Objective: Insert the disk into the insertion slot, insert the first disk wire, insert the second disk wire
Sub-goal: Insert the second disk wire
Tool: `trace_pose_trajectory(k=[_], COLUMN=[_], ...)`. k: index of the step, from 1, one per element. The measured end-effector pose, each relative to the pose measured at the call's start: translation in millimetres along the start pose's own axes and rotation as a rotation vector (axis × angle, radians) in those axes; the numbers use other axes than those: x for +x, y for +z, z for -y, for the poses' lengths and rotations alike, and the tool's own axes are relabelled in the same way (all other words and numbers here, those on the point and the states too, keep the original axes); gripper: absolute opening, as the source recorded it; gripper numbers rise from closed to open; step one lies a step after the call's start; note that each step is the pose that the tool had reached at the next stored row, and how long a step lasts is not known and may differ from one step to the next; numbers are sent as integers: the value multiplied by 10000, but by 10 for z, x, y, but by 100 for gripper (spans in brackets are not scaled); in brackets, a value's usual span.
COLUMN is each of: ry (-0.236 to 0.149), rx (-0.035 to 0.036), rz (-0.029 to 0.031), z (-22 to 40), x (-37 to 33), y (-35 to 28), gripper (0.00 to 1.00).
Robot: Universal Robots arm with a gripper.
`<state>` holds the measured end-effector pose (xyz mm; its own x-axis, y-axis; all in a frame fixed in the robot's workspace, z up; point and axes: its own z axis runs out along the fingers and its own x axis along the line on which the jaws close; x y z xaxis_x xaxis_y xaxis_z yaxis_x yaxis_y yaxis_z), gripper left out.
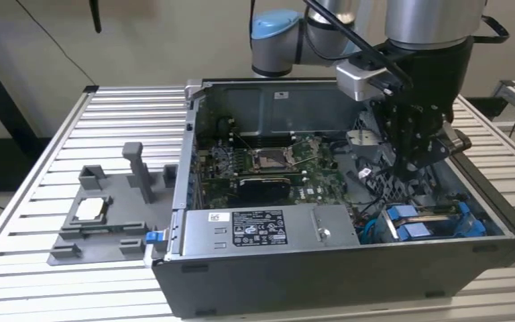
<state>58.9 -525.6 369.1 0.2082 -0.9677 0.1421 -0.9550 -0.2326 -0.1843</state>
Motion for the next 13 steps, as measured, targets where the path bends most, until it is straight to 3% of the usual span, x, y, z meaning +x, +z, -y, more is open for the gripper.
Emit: trace_pose_trajectory(k=[6,7,8,11,12,13], ry=[5,27,77,211,256,303], rx=[-29,-14,16,87,94,91], rz=[32,100,246,596,638,637], z=[26,26,25,23,22,20], x=[43,46,47,50,54,60], y=[18,21,23,29,30,31], gripper=[16,16,16,16,16,16])
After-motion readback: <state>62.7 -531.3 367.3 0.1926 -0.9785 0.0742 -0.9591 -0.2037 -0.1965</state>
